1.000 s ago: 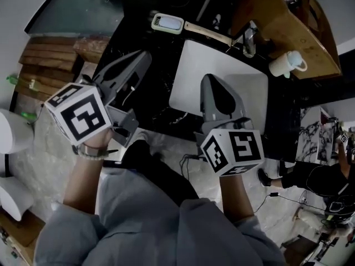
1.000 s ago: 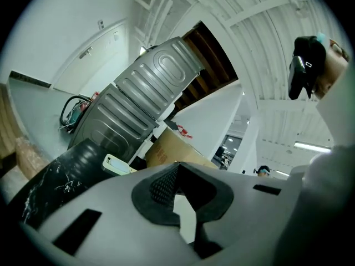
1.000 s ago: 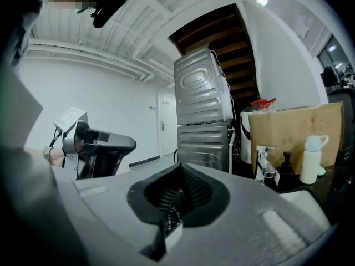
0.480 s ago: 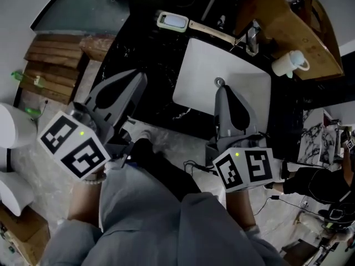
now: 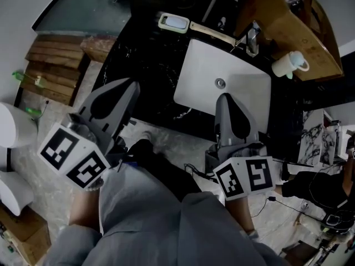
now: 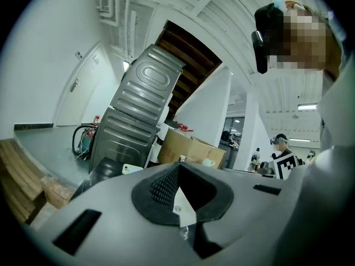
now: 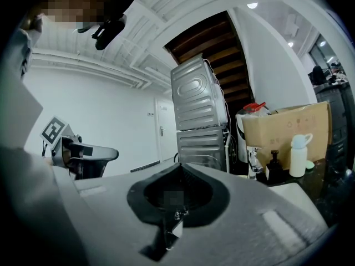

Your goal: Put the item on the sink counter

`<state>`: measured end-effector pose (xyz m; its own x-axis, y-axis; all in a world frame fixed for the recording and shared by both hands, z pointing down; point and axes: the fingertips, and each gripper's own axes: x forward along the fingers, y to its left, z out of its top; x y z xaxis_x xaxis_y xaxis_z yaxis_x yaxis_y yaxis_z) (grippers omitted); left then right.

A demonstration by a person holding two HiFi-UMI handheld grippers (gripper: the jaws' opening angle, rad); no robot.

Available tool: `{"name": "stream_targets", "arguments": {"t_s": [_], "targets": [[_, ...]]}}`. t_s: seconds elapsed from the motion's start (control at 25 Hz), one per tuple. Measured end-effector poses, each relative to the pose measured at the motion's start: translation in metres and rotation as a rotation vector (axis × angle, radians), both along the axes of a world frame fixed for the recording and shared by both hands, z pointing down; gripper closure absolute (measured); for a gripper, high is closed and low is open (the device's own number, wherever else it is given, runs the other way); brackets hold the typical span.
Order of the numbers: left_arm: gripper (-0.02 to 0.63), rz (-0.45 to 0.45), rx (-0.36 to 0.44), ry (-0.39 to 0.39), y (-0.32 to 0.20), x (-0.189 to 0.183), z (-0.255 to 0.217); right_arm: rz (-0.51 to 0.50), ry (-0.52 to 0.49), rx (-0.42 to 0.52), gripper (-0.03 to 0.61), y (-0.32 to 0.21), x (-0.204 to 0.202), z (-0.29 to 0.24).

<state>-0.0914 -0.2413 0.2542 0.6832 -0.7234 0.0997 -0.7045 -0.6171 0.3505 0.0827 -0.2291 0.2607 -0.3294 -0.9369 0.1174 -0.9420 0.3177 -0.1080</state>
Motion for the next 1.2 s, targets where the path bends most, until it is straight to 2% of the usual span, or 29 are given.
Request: {"name": "stream_targets", "arguments": {"t_s": [1.2], "targets": [[0.611,0.004,0.011,-0.001,-0.0035,0.0001,0.0006,-0.001,0.03,-0.03,0.581,0.0077,-0.0012,0.0082]]}}
